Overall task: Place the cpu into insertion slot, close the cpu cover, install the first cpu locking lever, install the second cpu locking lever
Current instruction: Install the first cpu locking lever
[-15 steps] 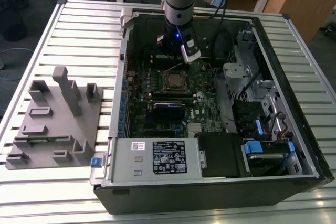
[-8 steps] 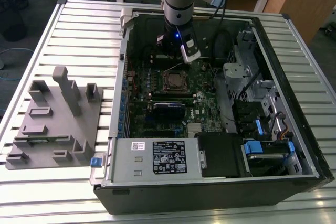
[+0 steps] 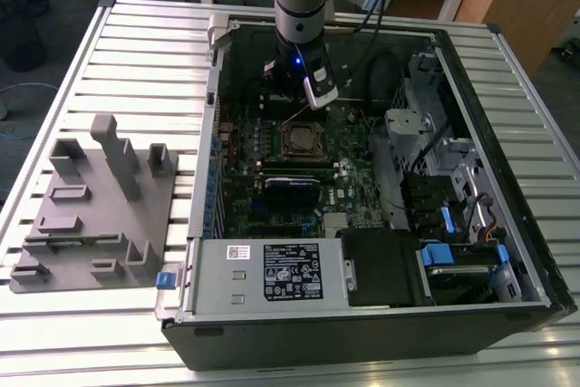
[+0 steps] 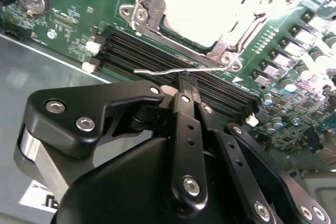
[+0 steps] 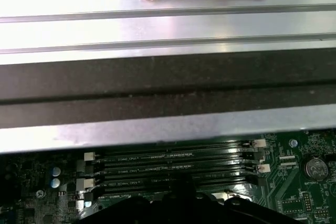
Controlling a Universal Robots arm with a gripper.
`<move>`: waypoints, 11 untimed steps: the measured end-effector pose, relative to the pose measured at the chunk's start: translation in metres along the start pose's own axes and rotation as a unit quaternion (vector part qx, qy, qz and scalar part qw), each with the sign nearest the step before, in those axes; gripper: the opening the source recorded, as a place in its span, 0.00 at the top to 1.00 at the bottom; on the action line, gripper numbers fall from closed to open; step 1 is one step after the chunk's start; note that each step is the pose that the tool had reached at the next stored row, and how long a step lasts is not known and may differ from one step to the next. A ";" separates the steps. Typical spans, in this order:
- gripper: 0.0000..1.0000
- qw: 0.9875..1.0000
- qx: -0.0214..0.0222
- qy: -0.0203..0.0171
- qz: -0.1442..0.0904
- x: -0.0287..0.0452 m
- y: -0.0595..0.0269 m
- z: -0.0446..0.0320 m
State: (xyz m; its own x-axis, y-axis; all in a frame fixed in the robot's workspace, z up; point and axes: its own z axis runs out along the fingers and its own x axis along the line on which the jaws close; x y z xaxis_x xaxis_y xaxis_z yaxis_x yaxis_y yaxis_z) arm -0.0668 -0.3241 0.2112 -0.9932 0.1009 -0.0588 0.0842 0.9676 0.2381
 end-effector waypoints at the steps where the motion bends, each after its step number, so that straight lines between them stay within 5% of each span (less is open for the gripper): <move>1: 0.89 1.000 0.000 0.000 0.000 0.0003 0.0000 -0.0001; 11: 0.89 1.000 0.000 0.000 0.000 0.0005 0.0013 -0.0059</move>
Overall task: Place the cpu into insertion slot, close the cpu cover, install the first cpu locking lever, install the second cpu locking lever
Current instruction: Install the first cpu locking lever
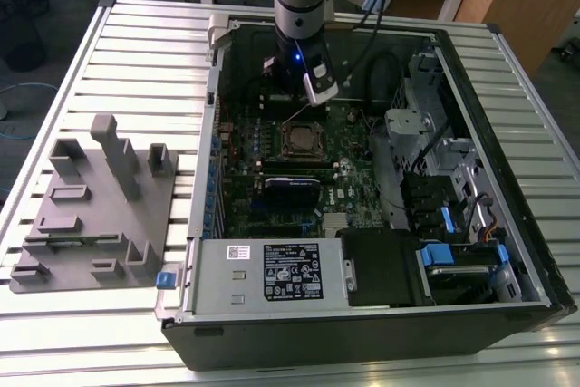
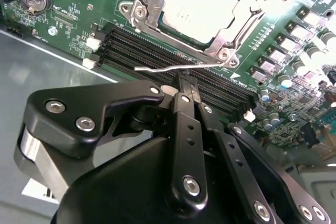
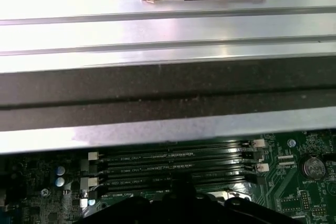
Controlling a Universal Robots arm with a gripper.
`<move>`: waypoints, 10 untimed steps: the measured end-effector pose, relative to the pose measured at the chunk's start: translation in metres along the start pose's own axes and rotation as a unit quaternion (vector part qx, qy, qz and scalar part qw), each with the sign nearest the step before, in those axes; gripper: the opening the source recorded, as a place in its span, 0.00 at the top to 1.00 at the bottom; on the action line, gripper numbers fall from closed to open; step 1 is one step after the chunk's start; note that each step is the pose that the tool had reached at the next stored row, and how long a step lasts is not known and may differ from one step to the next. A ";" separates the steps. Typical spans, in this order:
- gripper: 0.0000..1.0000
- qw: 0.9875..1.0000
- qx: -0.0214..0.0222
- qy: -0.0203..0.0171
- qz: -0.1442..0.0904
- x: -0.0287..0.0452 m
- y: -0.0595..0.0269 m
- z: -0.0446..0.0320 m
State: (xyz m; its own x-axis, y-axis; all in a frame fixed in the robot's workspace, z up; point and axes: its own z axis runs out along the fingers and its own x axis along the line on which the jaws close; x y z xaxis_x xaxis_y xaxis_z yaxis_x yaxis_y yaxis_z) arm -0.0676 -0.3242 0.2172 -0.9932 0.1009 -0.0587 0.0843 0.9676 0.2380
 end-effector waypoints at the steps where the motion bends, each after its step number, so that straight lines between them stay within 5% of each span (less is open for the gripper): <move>1: 0.89 1.000 0.000 0.000 0.000 -0.0001 0.0003 -0.0012; 10: 0.89 1.000 0.000 0.000 0.000 -0.0070 0.0013 -0.0023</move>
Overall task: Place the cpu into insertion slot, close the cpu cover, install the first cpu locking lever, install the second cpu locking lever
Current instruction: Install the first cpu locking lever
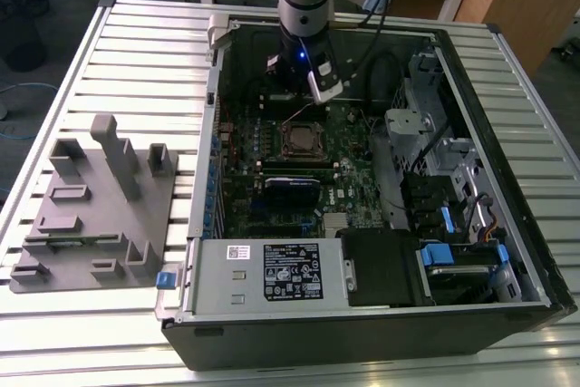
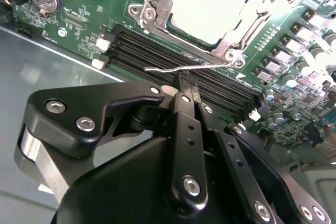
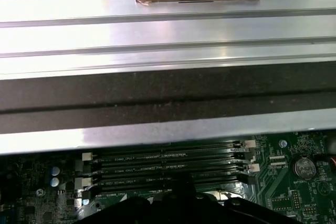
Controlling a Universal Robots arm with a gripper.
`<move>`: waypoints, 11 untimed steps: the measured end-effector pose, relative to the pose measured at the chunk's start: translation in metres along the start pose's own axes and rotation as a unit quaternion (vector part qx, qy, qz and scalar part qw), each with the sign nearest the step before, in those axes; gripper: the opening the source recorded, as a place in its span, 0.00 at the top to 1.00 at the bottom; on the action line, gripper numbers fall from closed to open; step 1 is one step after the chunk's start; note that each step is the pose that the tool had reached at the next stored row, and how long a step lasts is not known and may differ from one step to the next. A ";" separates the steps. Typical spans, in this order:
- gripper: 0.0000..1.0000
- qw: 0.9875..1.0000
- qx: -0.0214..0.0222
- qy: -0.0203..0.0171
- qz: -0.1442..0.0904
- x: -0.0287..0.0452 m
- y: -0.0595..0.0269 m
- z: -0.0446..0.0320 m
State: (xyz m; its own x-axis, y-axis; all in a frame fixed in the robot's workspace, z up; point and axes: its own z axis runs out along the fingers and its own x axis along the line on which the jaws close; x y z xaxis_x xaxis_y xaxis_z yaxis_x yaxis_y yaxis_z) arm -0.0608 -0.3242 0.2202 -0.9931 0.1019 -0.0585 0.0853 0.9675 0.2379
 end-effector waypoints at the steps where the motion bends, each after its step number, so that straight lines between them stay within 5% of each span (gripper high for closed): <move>1: 0.89 1.000 0.000 0.000 0.000 -0.0003 0.0001 -0.0004; 11: 0.89 1.000 -0.004 0.002 0.001 -0.0008 0.0001 -0.0038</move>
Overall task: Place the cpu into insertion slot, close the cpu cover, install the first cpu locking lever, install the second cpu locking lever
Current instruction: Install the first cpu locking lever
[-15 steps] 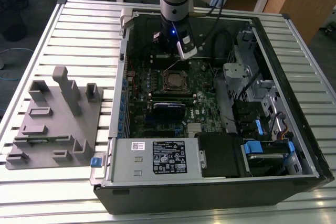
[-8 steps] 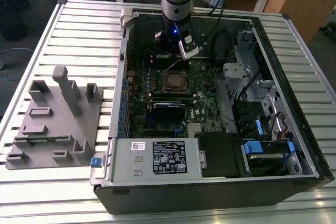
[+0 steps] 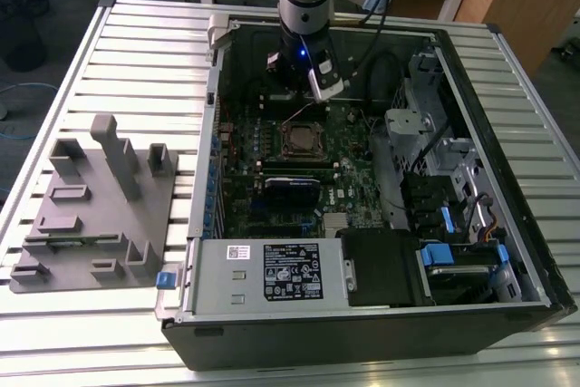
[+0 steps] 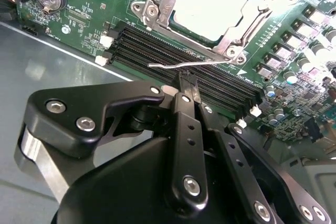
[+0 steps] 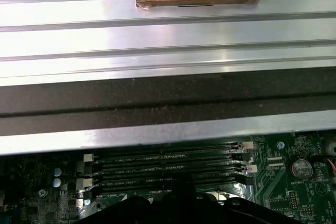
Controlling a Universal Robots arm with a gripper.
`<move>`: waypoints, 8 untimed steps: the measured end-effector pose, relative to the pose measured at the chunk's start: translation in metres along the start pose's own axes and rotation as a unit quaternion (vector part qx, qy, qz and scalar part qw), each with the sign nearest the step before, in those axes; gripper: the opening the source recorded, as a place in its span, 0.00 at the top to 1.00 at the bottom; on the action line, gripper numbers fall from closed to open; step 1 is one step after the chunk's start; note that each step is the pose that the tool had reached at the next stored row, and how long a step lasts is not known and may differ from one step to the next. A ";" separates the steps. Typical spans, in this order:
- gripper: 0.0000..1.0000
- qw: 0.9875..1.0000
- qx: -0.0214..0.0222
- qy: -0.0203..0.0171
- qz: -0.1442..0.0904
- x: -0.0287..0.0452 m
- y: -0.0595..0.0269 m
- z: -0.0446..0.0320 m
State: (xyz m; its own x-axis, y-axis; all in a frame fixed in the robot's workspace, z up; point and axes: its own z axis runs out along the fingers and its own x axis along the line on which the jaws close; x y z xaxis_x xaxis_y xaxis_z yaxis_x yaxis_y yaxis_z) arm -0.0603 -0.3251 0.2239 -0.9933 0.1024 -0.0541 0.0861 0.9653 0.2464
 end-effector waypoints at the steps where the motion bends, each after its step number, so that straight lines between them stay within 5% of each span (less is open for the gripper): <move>1: 0.89 1.000 0.000 0.000 0.000 -0.0001 -0.0004 -0.0001; 8: 0.89 1.000 -0.001 0.000 0.000 -0.0006 -0.0033 -0.0007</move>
State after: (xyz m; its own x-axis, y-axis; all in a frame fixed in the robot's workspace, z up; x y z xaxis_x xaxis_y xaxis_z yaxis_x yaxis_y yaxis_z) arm -0.0601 -0.3285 0.2238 -0.9932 0.1027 -0.0541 0.0863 0.9648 0.2484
